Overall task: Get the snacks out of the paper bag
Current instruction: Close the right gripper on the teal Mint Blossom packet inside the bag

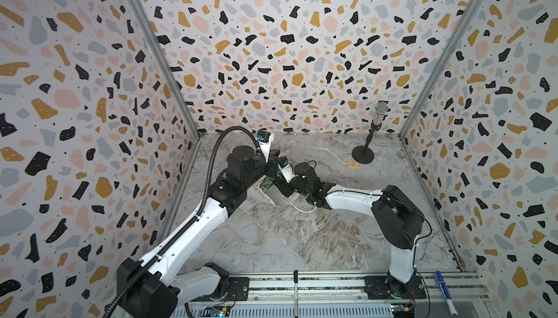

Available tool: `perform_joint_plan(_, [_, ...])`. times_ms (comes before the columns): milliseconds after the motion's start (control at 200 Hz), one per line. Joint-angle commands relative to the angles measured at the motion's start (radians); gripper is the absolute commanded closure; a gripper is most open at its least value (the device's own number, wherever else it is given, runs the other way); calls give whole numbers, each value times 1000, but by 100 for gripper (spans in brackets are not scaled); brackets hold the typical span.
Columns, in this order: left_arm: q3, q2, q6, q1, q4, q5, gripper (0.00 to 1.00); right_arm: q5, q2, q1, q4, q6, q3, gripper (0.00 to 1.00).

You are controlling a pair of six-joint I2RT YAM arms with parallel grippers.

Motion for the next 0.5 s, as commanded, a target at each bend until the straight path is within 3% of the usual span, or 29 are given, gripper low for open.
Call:
perform_joint_plan(0, [2,-39,4,1,80,45,100,89,38,-12,-36,11,65,55])
perform_joint_plan(496, [2,-42,7,1,86,87,100,175,130,-24,-76,50,141,62])
